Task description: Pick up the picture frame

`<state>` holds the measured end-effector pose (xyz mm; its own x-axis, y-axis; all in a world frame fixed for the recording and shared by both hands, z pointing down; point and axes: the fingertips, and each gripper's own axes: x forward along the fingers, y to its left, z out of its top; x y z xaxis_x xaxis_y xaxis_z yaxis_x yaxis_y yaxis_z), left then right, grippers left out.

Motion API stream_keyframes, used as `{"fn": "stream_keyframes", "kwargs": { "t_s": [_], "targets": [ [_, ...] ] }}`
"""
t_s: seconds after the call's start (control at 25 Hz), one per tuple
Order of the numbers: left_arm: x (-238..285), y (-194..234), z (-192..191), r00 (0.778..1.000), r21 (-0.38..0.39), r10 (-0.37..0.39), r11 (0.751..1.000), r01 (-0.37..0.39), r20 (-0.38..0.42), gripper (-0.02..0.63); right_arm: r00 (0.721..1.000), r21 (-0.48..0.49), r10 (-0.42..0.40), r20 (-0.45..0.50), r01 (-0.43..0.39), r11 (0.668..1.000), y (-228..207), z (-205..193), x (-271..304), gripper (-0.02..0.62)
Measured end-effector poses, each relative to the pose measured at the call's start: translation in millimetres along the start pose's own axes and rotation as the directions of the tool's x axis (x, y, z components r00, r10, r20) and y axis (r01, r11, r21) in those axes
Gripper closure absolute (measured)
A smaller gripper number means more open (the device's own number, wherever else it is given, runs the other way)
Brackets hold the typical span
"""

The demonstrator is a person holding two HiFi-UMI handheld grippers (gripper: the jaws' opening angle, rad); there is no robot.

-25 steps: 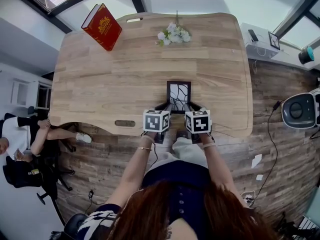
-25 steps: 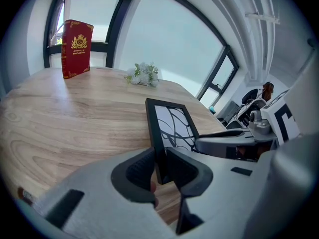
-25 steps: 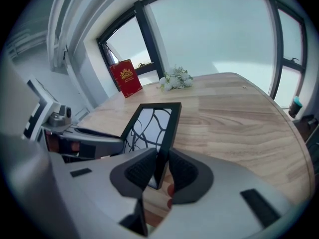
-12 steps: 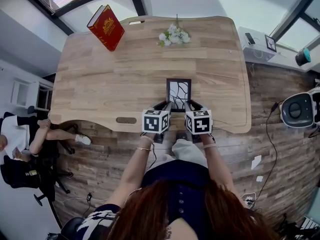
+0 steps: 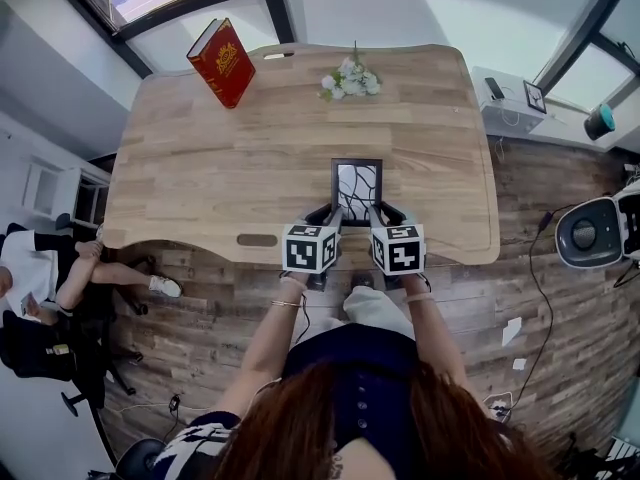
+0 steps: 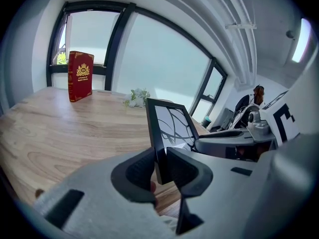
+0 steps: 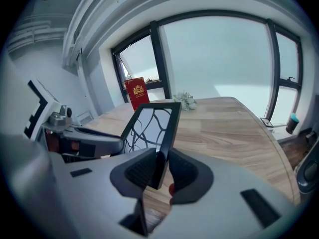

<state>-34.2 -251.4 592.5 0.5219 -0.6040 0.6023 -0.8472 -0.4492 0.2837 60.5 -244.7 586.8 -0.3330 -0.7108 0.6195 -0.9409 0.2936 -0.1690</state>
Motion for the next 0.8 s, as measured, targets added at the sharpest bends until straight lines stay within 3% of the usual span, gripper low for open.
{"fn": "stream_keyframes", "kwargs": {
  "t_s": [0.8],
  "targets": [
    [-59.0, -23.8, 14.7, 0.993, 0.066, -0.023, 0.998, 0.015, 0.115, 0.515, 0.994, -0.011, -0.015, 0.111, 0.016, 1.000, 28.2, 14.3, -55.6, 0.511]
  ]
}}
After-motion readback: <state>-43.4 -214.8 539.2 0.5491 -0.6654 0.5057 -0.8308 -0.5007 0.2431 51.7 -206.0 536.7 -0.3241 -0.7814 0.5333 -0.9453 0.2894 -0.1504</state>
